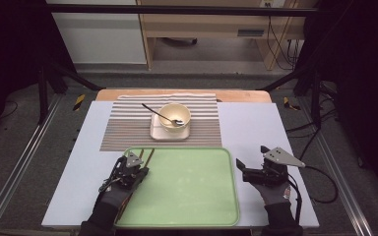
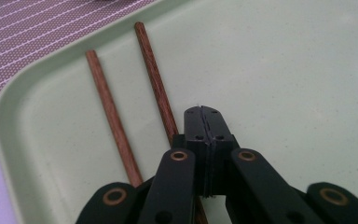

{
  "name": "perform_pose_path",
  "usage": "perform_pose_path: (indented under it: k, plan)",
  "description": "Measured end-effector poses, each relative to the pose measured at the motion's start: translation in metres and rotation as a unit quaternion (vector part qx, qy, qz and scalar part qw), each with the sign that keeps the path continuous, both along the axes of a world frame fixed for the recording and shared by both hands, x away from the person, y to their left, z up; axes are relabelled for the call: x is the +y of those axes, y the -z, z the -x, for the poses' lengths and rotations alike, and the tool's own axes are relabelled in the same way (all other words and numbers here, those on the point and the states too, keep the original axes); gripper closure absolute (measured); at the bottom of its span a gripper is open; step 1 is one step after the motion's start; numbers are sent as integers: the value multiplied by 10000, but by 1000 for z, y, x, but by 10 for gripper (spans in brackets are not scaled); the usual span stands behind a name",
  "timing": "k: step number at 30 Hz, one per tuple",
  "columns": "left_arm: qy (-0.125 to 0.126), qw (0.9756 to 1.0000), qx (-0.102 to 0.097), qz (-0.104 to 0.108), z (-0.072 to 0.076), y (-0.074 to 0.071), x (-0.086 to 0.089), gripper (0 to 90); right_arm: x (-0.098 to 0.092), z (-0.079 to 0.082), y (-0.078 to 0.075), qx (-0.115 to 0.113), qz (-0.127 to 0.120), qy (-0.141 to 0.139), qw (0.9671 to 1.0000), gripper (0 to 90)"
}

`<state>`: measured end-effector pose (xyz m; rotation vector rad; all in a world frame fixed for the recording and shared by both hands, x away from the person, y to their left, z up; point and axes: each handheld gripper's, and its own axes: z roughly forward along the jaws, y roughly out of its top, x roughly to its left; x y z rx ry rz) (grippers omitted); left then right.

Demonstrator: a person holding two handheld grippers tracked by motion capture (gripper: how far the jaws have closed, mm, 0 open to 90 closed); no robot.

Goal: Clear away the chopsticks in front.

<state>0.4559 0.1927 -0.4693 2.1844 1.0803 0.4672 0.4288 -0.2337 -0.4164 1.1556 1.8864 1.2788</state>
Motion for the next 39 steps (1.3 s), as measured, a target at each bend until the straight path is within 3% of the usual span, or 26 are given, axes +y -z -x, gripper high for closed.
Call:
perform_pose_path:
  k: [28,39]
  plan:
    - [-511,9985,-7,-172,7,-3,27,893,1,1,0,-19,19,-5,10000,33]
    - [-467,9988,-5,-163,7,-3,25,881,1,1,0,-22,22,-6,10000,33]
